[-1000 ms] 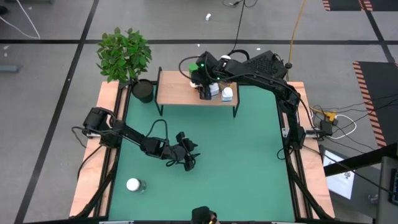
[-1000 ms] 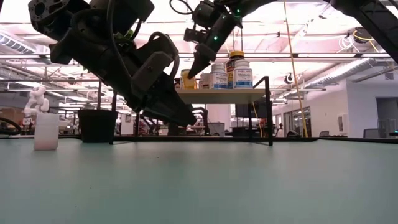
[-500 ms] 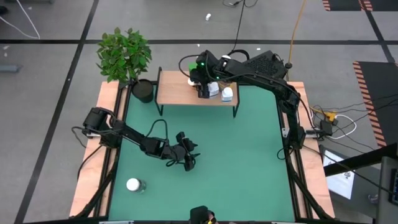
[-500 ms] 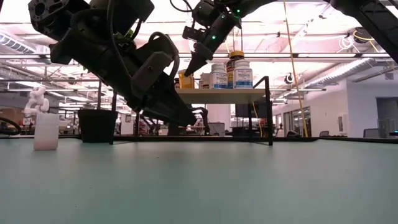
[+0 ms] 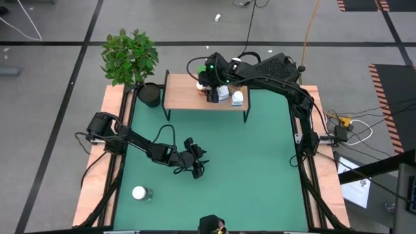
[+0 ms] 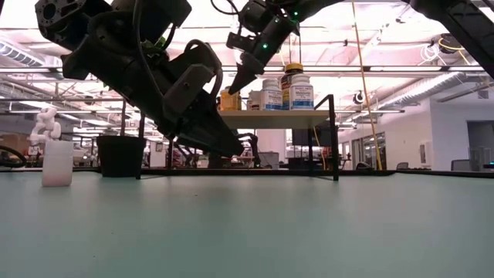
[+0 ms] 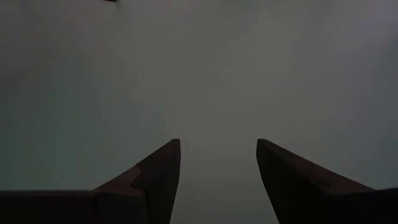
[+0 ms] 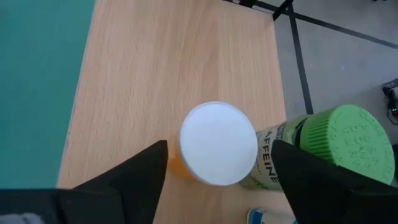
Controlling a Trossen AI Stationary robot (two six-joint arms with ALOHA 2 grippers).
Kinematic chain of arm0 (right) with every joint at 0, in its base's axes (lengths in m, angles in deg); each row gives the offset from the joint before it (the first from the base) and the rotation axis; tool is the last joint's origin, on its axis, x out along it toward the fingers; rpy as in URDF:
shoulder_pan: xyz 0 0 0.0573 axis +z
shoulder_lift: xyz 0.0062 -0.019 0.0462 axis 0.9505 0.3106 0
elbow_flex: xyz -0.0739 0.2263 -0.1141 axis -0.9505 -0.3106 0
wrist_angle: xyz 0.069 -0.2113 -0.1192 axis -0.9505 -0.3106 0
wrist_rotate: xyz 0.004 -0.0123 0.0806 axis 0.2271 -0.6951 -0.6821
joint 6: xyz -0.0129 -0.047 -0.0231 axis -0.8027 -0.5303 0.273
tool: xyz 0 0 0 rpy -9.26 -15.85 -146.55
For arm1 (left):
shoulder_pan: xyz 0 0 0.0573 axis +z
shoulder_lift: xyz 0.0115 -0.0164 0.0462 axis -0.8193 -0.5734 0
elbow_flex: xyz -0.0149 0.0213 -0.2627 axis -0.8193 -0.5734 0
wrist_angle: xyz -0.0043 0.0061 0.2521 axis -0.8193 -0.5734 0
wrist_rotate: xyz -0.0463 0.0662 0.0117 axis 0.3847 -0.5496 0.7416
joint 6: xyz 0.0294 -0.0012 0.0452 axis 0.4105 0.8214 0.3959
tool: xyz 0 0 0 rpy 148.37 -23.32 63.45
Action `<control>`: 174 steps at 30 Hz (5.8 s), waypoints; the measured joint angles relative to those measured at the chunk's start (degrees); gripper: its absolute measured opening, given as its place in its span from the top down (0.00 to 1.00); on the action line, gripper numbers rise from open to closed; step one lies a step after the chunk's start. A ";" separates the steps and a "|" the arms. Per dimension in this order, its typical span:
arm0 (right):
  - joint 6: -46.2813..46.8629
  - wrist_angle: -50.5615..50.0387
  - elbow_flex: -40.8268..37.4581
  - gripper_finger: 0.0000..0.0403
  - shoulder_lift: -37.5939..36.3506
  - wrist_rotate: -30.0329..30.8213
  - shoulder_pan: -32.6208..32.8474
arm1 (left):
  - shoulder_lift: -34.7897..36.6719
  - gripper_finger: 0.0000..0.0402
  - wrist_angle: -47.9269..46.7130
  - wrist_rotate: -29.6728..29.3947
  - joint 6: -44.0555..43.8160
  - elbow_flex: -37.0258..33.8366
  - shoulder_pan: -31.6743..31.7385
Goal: Pick and place medicine bottles onto shelf by color
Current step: Put the green pill bottle on the shelf
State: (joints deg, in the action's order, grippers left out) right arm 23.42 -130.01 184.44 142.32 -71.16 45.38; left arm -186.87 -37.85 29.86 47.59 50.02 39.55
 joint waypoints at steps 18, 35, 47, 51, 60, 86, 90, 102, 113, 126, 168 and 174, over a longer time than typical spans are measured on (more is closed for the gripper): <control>8.11 -3.75 -11.86 0.27 -19.05 0.01 11.13 | 6.71 0.47 -7.52 -7.08 -2.50 -0.09 -2.01; 22.11 31.89 -61.99 0.30 -43.23 -0.16 31.52 | 20.40 0.47 -60.94 -15.93 -21.37 15.19 -12.56; 29.78 69.03 -85.99 0.30 -42.73 -0.21 40.20 | 20.57 0.47 -76.59 11.26 -50.76 24.31 -24.14; 33.17 77.27 -91.23 0.30 -42.73 -0.19 41.32 | 20.52 0.47 -79.34 15.86 -66.36 24.33 -27.44; 34.91 80.27 -94.53 0.30 -42.73 0.21 46.15 | 20.39 0.47 -84.32 22.88 -96.64 24.33 -36.05; 37.12 82.87 -94.53 0.30 -42.71 1.71 46.90 | 19.12 0.36 -82.38 16.86 -99.97 24.33 -40.45; 37.76 82.72 -94.53 0.30 -42.71 1.56 46.90 | 19.15 0.32 -81.99 16.86 -100.00 23.73 -40.44; 37.62 82.39 -94.53 0.30 -42.71 1.52 46.95 | 19.32 0.39 -82.12 17.10 -101.98 22.72 -40.52; 37.55 82.38 -94.53 0.30 -42.71 1.50 46.95 | 19.26 0.40 -82.13 17.29 -102.06 22.62 -40.50; 37.70 82.85 -94.53 0.30 -42.71 1.56 46.95 | 21.03 0.41 -82.06 18.36 -95.86 26.73 -38.15; 37.57 81.91 -94.53 0.30 -42.69 1.37 46.95 | 15.06 0.27 -89.29 22.81 -101.61 23.61 -39.27; 37.53 81.95 -94.53 0.30 -42.69 1.43 46.95 | 15.14 0.43 -88.90 22.85 -92.35 23.61 -37.64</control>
State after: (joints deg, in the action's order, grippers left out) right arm 60.95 -48.06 89.91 99.63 -69.72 92.33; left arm -171.73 -126.75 52.71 -44.76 73.62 1.91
